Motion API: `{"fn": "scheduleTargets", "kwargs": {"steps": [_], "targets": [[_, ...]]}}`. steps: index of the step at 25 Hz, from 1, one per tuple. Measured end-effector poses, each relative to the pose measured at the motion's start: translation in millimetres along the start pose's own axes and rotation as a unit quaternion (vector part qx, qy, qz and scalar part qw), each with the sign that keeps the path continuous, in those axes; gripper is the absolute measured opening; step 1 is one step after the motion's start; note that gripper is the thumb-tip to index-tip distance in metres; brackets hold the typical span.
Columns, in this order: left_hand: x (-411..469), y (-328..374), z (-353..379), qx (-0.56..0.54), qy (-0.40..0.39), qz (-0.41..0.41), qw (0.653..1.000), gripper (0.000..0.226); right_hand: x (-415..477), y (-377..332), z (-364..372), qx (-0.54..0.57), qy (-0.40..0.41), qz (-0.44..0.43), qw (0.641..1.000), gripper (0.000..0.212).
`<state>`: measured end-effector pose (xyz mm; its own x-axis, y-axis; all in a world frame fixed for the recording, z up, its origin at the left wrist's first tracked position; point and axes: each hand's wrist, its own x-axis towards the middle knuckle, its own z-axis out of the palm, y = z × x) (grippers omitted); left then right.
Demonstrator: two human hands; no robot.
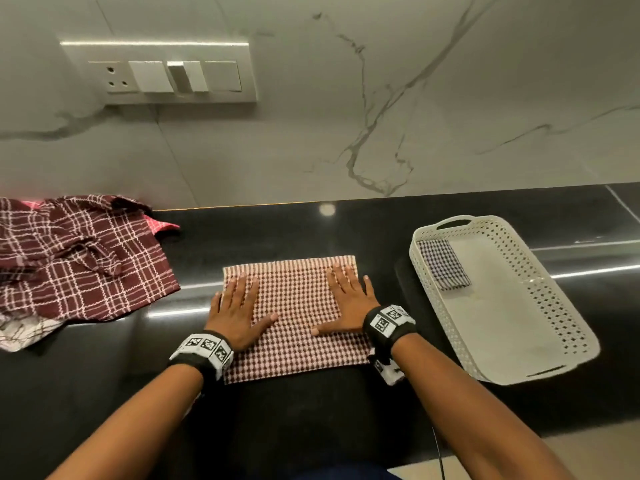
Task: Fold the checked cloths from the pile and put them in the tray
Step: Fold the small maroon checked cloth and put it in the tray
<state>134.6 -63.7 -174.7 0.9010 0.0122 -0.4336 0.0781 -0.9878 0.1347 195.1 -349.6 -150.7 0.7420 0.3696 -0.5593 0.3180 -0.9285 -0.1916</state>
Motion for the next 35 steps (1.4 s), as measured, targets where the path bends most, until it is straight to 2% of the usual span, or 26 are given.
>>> {"fn": "scheduleTargets", "kwargs": {"steps": [2,5,7,11,15,19,23,25,26,28,29,31,33,35], "targets": [[-8.9,3.1,0.2,0.001,0.012,-0.007,1.0,0.099,-14.2,3.2,8.2,-0.027,0.034,-0.002,0.999,0.138],[-31.8,35.3,19.4,-0.037,0.041,0.063,0.996,0.096,-30.6,-22.9,37.8,-0.022,0.089,-0.091,0.992,0.125],[-51.1,52.3,43.6,-0.024,0.019,0.083,0.996,0.091,-35.9,-43.6,59.9,-0.018,0.07,-0.125,0.989,0.114],[-79.0,34.5,62.3,0.021,-0.012,0.057,0.998,0.097,-50.6,-43.7,82.6,-0.053,0.021,-0.118,0.991,0.105],[-96.3,3.3,59.6,0.049,-0.032,0.075,0.995,0.102,-70.6,-24.3,82.0,-0.072,0.032,-0.11,0.991,0.097],[-109.9,-21.4,53.7,0.064,0.058,0.146,0.986,0.076,-91.6,-20.4,78.2,-0.063,0.101,-0.147,0.982,0.072],[-104.6,-38.1,34.3,0.084,0.094,0.218,0.968,0.067,-98.9,-22.9,72.9,-0.082,0.115,-0.126,0.982,0.069],[-101.2,-40.6,30.7,0.06,0.137,0.251,0.956,0.05,-98.3,-27.8,72.3,-0.065,0.144,-0.12,0.98,0.06],[-100.1,-40.0,27.7,0.023,0.16,0.241,0.957,0.04,-98.3,-30.6,70.7,-0.058,0.165,-0.1,0.979,0.055],[-98.1,-36.4,21.0,-0.063,0.174,0.171,0.968,0.023,-96.2,-41.9,69.1,-0.071,0.182,-0.042,0.98,0.058],[-94.6,-35.1,17.1,-0.09,0.179,0.133,0.971,0.021,-93.6,-49.0,69.7,-0.089,0.183,-0.021,0.979,0.058],[-88.1,-36.5,12.7,-0.119,0.184,0.102,0.97,0.022,-89.1,-55.1,71.1,-0.085,0.197,-0.013,0.977,0.042],[-89.3,-36.7,13.2,-0.126,0.163,0.101,0.973,0.026,-91.3,-48.9,65.2,-0.021,0.222,-0.013,0.975,0.027],[-88.6,-40.0,13.9,-0.147,0.159,0.1,0.971,0.026,-99.0,-35.2,57.2,0.093,0.219,-0.008,0.971,0.028]]}}
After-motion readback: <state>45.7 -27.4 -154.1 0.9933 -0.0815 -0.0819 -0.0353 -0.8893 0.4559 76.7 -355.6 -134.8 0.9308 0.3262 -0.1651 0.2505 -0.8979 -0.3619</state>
